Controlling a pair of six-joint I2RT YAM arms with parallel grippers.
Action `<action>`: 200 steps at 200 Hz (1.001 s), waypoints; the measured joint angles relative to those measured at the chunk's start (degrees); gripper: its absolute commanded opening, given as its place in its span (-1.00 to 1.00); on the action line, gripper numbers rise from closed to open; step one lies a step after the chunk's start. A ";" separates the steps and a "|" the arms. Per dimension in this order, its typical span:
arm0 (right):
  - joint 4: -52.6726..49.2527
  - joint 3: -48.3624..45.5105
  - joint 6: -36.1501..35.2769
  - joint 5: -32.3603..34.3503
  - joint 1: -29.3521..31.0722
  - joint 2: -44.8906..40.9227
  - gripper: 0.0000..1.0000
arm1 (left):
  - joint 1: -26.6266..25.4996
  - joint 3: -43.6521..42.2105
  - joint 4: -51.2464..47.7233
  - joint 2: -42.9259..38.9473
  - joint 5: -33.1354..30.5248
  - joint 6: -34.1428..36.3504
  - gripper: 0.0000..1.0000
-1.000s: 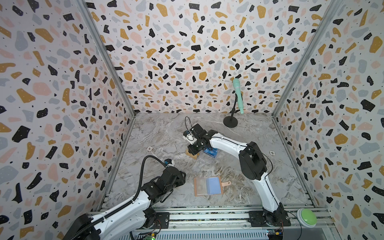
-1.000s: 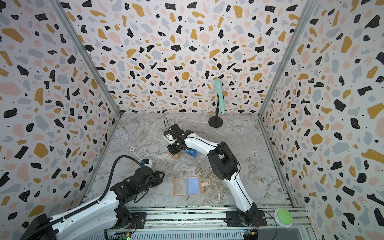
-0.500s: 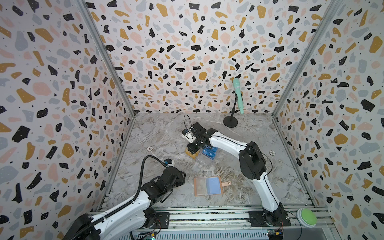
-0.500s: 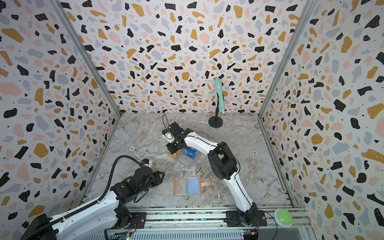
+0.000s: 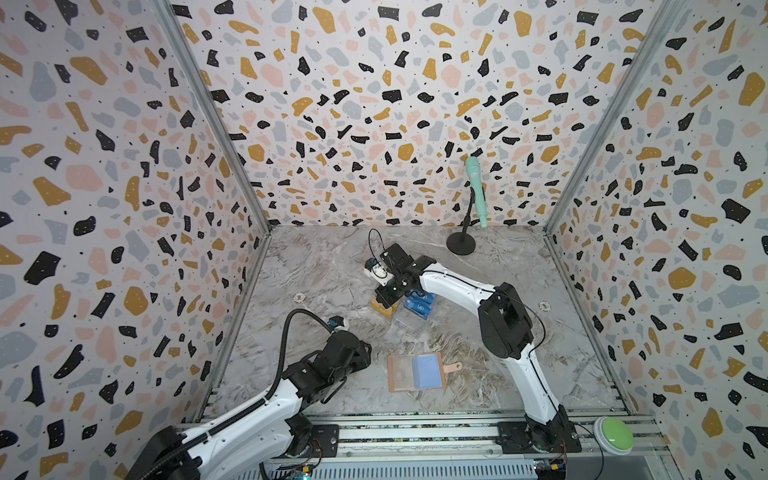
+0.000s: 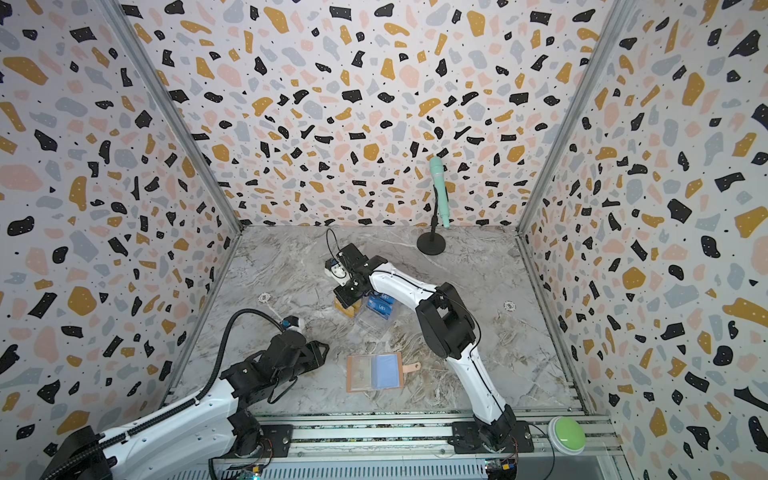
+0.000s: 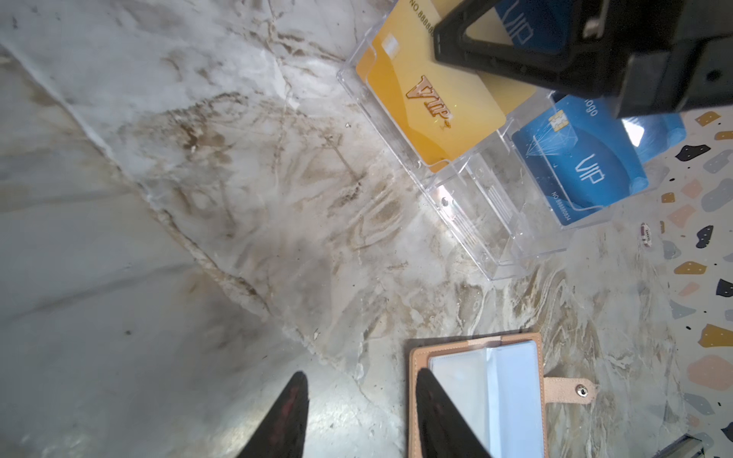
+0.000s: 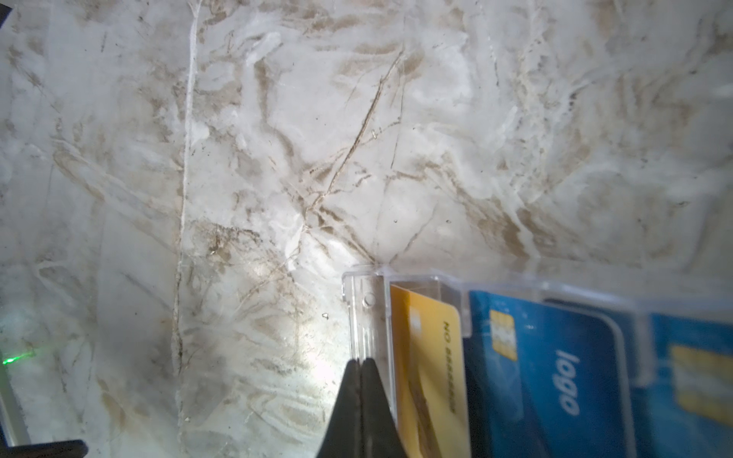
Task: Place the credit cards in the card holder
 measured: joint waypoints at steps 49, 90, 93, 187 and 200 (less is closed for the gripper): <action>0.33 -1.20 1.57 -2.86 -1.49 -4.63 -1.00 | 0.00 2.73 -1.81 -0.04 -0.87 0.46 -0.07; 4.31 -8.04 4.15 -6.14 -3.19 -13.35 -1.00 | 0.00 3.52 -2.78 -1.14 -1.29 0.68 -0.07; 4.74 -8.63 4.52 -6.54 -3.34 -13.99 -1.00 | 0.00 3.52 -2.78 -1.18 -1.29 0.70 -0.07; 25.57 -47.91 21.35 -17.42 -8.24 -40.89 -1.00 | 0.02 9.16 -1.53 7.91 0.09 4.31 -0.15; 27.82 -52.24 23.58 -18.43 -8.50 -43.98 -1.00 | 0.02 9.16 -0.98 8.07 0.50 4.28 -0.15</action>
